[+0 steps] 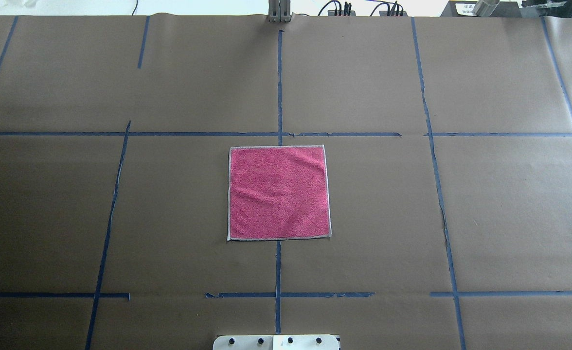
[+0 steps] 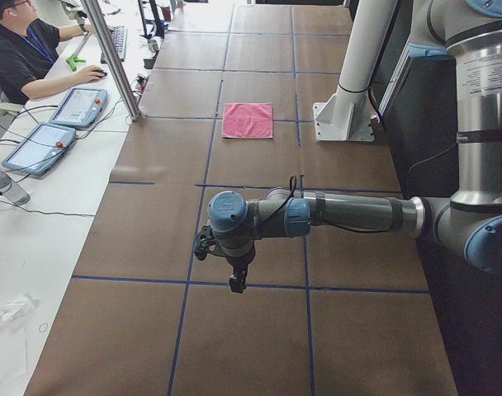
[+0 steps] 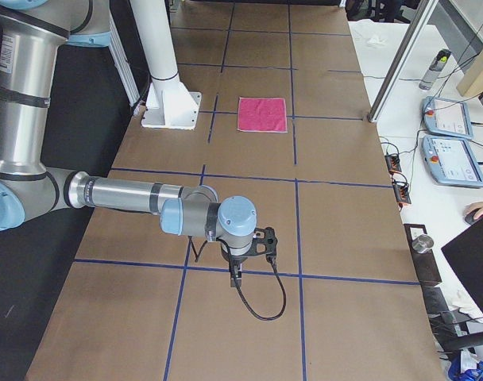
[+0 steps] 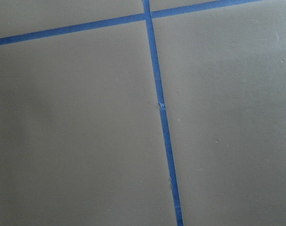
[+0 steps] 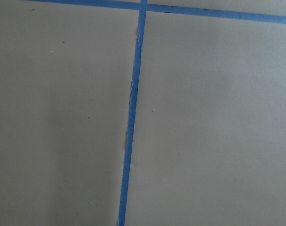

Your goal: Fold towel twice with both arms

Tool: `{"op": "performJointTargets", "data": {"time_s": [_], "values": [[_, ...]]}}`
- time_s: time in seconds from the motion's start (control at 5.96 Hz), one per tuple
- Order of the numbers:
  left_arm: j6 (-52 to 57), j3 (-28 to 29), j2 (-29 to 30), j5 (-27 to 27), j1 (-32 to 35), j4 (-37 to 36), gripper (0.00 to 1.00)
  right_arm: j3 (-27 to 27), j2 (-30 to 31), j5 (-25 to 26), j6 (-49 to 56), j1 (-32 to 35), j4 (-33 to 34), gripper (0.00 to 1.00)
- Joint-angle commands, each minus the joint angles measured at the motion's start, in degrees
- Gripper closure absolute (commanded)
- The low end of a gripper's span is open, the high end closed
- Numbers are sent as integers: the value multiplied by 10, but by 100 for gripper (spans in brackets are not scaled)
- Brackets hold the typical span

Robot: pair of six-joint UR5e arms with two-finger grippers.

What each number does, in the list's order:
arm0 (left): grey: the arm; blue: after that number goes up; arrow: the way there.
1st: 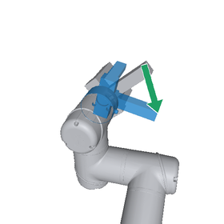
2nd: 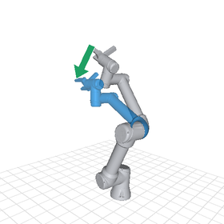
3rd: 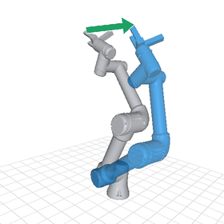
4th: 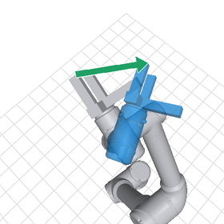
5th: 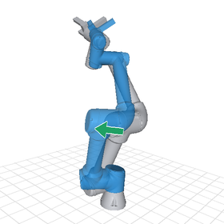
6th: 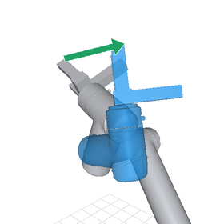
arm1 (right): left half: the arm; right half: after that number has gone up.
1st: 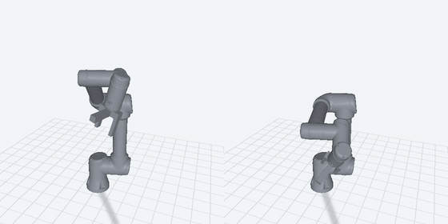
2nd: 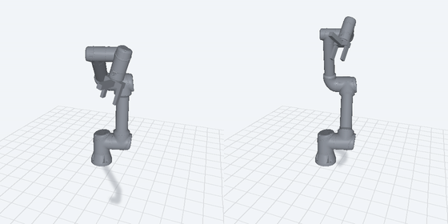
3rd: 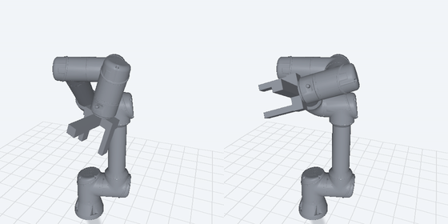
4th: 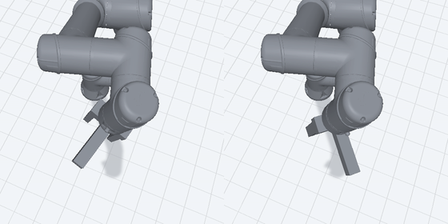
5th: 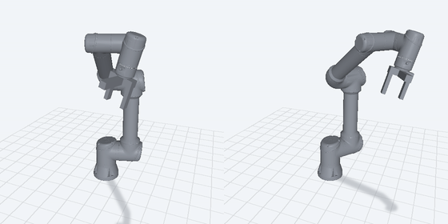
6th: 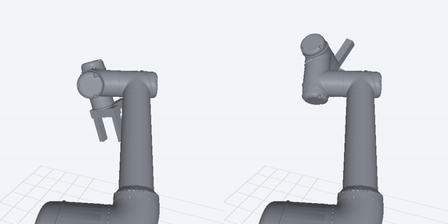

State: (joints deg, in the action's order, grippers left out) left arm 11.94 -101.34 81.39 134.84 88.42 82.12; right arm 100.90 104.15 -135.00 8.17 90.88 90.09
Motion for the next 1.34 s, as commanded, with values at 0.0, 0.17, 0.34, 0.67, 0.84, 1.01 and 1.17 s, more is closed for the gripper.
{"op": "performJointTargets", "data": {"time_s": [0.0, 0.17, 0.34, 0.67, 0.84, 1.01, 1.17], "values": [[2, 0, 0, 2, -1, -2, 0, 0, 0, 0, 0, 0, 0, 0], [1, 1, 0, 2, -1, 1, 0, 0, -1, -3, -2, 0, -1, 0], [2, -10, 0, -1, -1, 1, 0, 4, -3, -3, -4, 0, -36, 0], [-1, -47, 13, 3, -4, 16, 0, 5, -17, -2, -11, 0, -122, 0], [-2, -44, 45, 2, -4, 89, 0, 31, -24, -3, -9, 0, -123, 0], [-3, -38, 62, 6, -4, 171, 0, 42, -45, -5, -17, -16, -122, 0], [-3, -47, 68, 8, -5, 188, 0, 53, -72, -15, -61, -20, -122, 0]]}}
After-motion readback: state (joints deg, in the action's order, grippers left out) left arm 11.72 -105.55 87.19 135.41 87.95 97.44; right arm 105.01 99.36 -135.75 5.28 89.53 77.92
